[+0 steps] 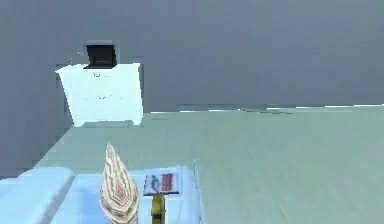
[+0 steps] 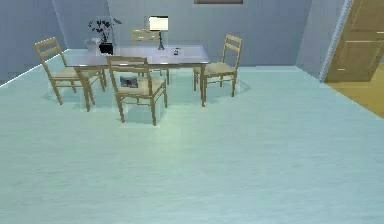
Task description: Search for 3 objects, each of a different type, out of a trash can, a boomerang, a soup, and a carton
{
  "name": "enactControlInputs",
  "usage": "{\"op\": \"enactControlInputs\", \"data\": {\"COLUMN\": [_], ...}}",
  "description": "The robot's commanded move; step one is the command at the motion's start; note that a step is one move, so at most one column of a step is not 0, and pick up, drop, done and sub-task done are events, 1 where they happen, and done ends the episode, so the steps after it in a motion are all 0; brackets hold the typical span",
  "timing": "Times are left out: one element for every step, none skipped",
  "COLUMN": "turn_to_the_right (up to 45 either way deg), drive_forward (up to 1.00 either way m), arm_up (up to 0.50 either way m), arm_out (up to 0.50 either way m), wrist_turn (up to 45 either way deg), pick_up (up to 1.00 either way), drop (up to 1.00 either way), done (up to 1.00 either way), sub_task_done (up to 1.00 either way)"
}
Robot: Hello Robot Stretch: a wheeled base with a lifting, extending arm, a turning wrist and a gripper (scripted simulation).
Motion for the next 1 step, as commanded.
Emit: {"op": "enactControlInputs", "data": {"turn_to_the_right": [-12.0], "drive_forward": [0.0], "arm_up": [0.0], "arm_out": [0.0], "wrist_turn": [0.0], "pick_up": [0.0], "drop": [0.0], "done": [0.0], "sub_task_done": [0.0]}}
